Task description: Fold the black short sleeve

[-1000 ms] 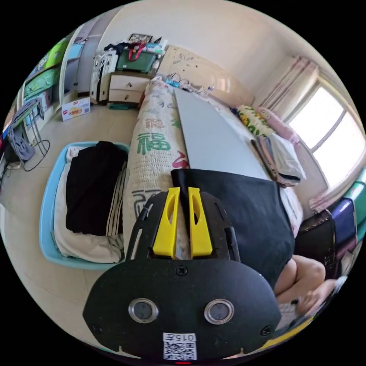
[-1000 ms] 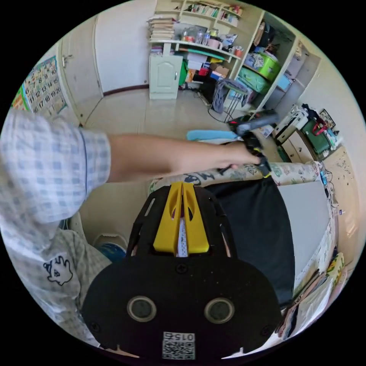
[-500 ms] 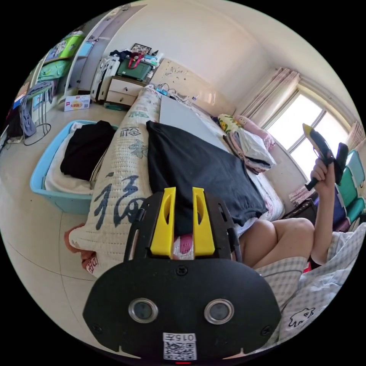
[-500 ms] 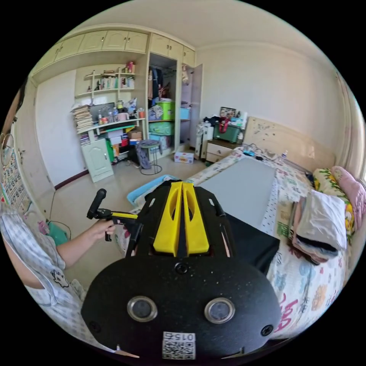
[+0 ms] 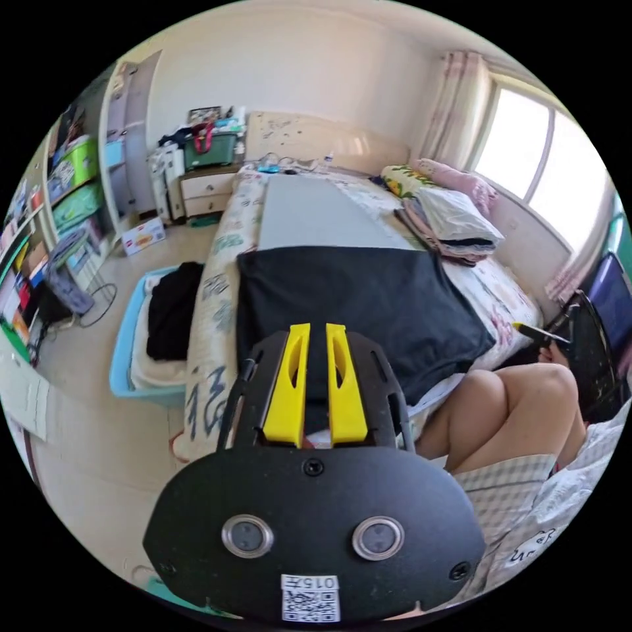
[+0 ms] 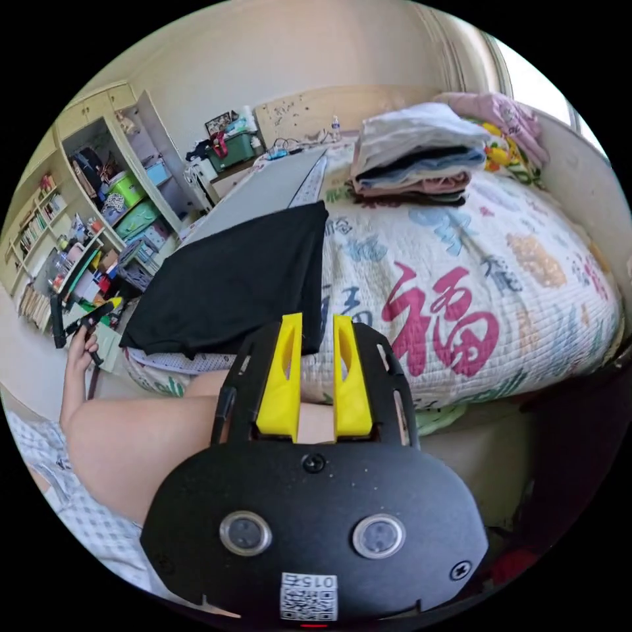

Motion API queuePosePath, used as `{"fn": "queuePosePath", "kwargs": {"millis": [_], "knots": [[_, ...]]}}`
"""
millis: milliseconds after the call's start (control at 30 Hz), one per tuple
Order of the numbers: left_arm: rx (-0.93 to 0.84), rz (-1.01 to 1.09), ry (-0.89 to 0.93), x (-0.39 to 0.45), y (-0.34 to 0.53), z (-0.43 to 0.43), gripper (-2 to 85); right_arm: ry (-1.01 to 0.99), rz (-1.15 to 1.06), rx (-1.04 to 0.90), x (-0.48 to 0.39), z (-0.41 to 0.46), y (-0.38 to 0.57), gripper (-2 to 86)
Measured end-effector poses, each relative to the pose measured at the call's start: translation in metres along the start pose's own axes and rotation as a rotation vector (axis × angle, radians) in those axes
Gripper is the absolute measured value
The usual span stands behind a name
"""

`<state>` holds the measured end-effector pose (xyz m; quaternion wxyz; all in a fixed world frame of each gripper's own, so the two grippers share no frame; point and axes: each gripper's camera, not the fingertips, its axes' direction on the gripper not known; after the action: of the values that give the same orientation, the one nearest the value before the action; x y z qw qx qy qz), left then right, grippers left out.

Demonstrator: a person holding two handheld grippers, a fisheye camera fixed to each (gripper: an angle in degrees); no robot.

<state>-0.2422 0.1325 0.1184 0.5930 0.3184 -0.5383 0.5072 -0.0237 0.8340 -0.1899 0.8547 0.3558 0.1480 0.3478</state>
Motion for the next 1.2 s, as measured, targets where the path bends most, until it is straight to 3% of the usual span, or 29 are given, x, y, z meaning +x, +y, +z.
{"fn": "queuePosePath", "kwargs": {"millis": [233, 467, 767, 867, 1000, 1200], "knots": [[-0.043, 0.312, 0.144, 0.122, -0.139, 0.08, 8.0, -0.098, -0.029, -0.089, 0.027, 0.059, 0.017, 8.6], [-0.172, 0.352, 0.2, 0.224, -0.268, 0.204, 13.5, -0.156, -0.024, -0.146, 0.045, 0.085, 0.018, 8.0], [-0.445, 0.369, 0.195, 0.245, -0.31, 0.315, 10.0, -0.165, -0.086, -0.153, 0.034, 0.101, 0.022, 4.2], [-0.413, 0.466, 0.209, 0.246, -0.313, 0.308, 2.9, -0.145, -0.081, -0.09, 0.028, 0.091, 0.026, 2.8], [-0.351, 0.447, 0.266, 0.238, -0.333, 0.289, 1.4, -0.145, -0.011, 0.054, 0.028, 0.059, 0.024, 1.8], [-0.03, 0.223, 0.614, 0.186, -0.381, 0.215, 0.7, 0.024, -0.115, 0.258, -0.017, -0.022, -0.014, 1.3]]}}
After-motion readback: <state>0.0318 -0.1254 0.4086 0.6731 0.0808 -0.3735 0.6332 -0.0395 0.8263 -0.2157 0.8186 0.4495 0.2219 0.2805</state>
